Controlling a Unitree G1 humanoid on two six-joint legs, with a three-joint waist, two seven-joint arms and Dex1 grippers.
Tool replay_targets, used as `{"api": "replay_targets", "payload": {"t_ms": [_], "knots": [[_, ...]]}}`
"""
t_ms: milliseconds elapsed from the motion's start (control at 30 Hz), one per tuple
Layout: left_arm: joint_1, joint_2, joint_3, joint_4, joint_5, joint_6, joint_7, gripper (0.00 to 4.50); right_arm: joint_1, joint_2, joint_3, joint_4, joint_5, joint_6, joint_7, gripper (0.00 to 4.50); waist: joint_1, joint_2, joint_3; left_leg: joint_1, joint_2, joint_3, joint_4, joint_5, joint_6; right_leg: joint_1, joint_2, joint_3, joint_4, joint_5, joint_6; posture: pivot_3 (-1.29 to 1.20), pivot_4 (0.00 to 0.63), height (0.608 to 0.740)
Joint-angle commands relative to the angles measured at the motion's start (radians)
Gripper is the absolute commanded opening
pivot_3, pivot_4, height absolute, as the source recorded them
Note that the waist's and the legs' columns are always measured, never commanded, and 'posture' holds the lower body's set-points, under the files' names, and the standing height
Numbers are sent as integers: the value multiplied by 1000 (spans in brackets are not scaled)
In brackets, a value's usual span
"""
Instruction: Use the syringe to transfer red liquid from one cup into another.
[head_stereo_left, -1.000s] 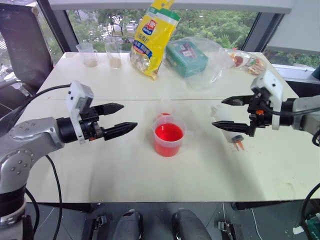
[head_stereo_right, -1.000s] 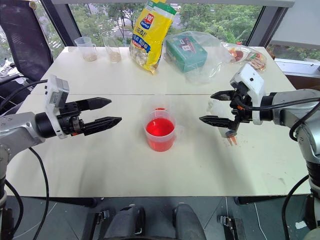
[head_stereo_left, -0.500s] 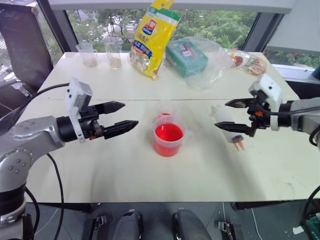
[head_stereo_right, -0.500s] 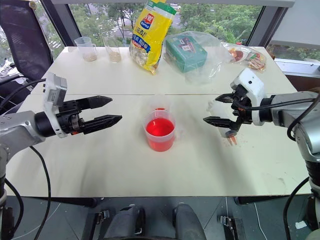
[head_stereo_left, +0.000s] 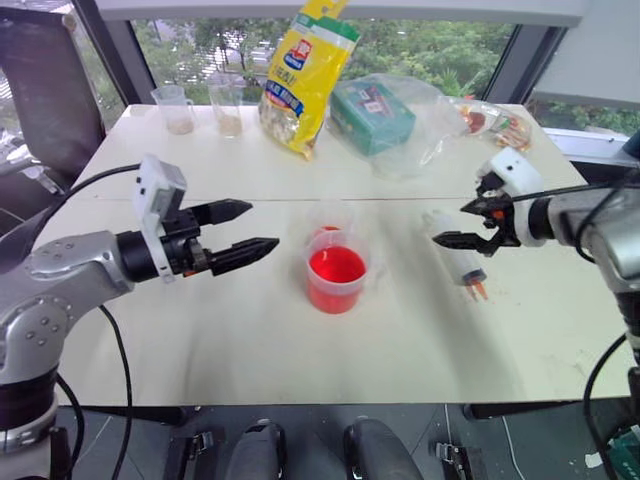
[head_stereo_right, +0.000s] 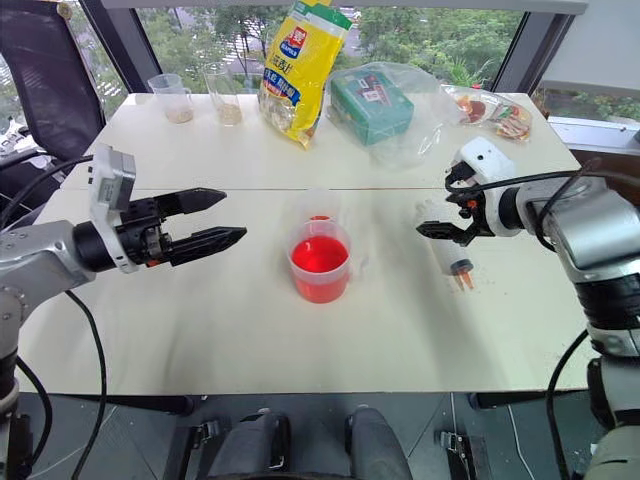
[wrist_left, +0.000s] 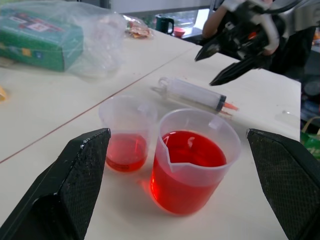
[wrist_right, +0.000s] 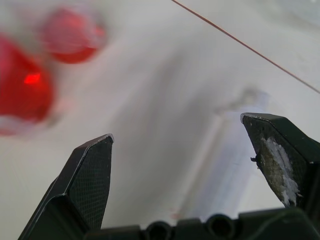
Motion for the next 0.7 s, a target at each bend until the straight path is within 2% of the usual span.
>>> {"api": "replay_targets", "payload": {"t_ms": [33,333,667,700], "knots": [[-8,-7,3,-20,9,-31,3,4500,-89,45,33,139,-68,27,-37,4481,0,0,0,0,0,0,0,0,0,0,0,0,0,0,0,0,150,740],[-1,-33,-11,-37,30,-56,23,4500,-240,187,118,546,-202,-12,-63,4481,0,0,0,-1,0,1,0,0,0,-1,0,0,0,0,0,0,150,740],[10,-41,-21,-46,40,-66,35,4500,-296,294,147,788,-296,-108,-26,4481,-3,0,0,-1,0,1,0,0,0,-1,0,0,0,0,0,0,150,740],[10,-41,-21,-46,39,-66,36,4500,-299,300,149,798,-304,-115,-20,4240,-3,0,0,-1,0,1,0,0,0,-1,0,0,1,0,0,0,150,740]]}}
